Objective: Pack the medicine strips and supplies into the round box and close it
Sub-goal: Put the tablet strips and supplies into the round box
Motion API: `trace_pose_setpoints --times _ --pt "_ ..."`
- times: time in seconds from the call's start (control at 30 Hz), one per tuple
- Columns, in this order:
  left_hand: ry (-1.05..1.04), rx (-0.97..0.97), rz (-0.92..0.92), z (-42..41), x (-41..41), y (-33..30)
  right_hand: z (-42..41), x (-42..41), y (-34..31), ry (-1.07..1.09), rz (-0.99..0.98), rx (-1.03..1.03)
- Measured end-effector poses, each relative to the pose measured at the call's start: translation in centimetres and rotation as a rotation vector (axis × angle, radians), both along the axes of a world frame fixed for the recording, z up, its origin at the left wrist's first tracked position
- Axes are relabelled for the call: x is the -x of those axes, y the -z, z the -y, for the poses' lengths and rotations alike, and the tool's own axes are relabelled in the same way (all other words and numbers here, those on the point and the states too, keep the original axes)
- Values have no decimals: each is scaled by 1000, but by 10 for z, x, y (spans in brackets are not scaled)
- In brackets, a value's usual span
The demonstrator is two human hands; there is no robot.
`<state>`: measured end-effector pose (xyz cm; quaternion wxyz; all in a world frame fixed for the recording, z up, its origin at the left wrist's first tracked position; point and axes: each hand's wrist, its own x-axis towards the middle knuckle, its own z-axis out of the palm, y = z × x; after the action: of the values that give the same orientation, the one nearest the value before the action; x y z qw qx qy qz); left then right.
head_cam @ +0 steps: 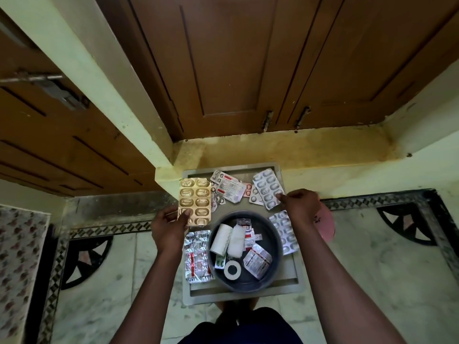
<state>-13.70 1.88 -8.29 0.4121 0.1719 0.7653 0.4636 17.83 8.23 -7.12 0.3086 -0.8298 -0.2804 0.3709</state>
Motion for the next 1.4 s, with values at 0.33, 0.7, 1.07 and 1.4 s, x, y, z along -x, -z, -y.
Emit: trace_pose_setpoints --times 0.33,0.7,1.07,1.4 --pt "178 -66 -6 55 -48 -51 49 6 -33 152 -332 -304" --pt "607 18 -327 117 -102 -34 168 23 -37 129 -292 -169" --pt "968 71 -763 94 -115 -26 174 27 -42 14 -223 -228" --pt "1095 -53 -770 85 -106 -28 169 33 -40 -140 -219 -153"
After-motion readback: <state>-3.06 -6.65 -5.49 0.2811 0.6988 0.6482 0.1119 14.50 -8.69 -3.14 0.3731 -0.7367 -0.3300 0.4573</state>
